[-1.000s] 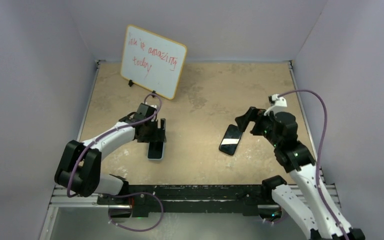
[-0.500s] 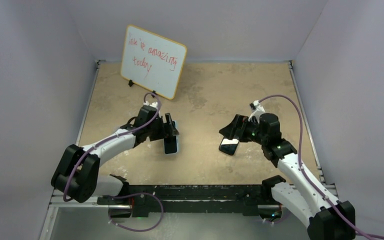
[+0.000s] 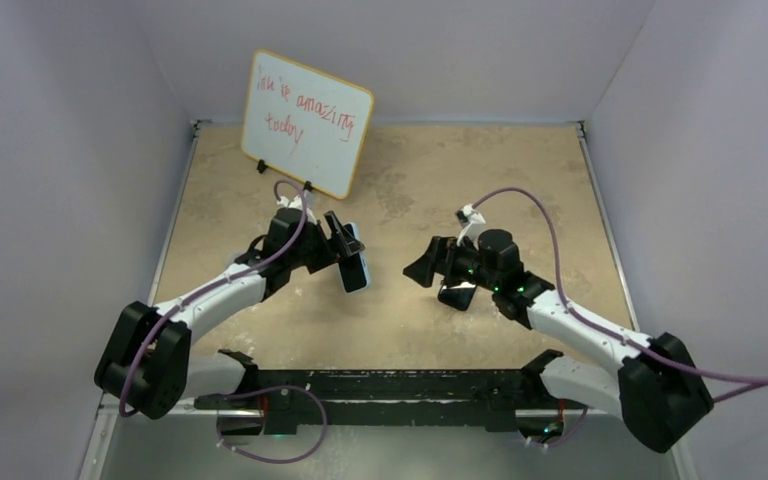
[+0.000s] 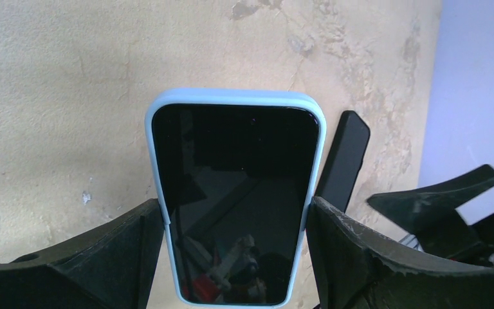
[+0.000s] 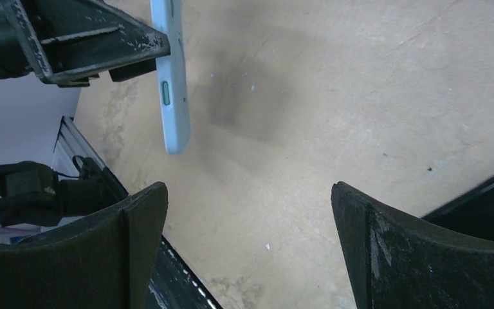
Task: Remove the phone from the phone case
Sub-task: Pick up the phone at the center of the board.
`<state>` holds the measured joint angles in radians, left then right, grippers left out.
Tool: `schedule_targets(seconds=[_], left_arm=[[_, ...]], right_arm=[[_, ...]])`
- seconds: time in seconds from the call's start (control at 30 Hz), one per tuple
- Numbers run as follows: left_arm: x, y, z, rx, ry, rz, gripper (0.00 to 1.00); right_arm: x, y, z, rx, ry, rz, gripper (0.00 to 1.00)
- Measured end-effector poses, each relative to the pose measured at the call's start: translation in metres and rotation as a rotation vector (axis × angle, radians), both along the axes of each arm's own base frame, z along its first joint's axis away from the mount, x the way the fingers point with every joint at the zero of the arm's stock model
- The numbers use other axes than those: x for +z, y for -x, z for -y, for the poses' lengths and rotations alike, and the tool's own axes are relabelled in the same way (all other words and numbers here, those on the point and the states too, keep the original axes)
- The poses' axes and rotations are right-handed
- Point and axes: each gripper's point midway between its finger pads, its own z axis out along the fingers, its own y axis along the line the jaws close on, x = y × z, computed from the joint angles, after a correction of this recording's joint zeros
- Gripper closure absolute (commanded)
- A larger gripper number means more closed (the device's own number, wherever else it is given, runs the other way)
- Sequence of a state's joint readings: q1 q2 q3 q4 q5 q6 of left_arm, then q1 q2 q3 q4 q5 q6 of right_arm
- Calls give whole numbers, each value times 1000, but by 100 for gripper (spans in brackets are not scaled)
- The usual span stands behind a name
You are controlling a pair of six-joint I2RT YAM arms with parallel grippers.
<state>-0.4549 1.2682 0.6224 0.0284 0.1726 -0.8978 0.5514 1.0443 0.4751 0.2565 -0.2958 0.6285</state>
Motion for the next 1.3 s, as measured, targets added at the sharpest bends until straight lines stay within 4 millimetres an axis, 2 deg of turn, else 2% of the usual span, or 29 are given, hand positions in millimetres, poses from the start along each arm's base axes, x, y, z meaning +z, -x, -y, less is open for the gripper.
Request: schedule_targets(seconds=[0.2,0.4,0.63,0.83,0.93,1.1,1.23,1.3], left_arm=[[7,-2,3,17,36,3,73],[10,3,2,30,60,2,73],[4,9,1,52,86,-22,73],[-1,14,-2,67,92,-36,73],[1,15,-3,74,105,-28,73],[4,17,-3,75,118,-13,67],[4,21,-6,75,124,0,58],[4,23,-8,78,122,11,51]], right_arm=[[-15,7,-38,89,-6,-2,3],[-19,18,-67,139,-23,19,5],[-19,15,-102,160,-36,42,12],[-27,18,-132,187,-35,38,22],[-32,19,-138,189,-30,35,35],[-36,20,-142,186,-35,23,71],[-33,19,-143,177,-54,24,92],[-35,20,-142,175,-55,16,99]])
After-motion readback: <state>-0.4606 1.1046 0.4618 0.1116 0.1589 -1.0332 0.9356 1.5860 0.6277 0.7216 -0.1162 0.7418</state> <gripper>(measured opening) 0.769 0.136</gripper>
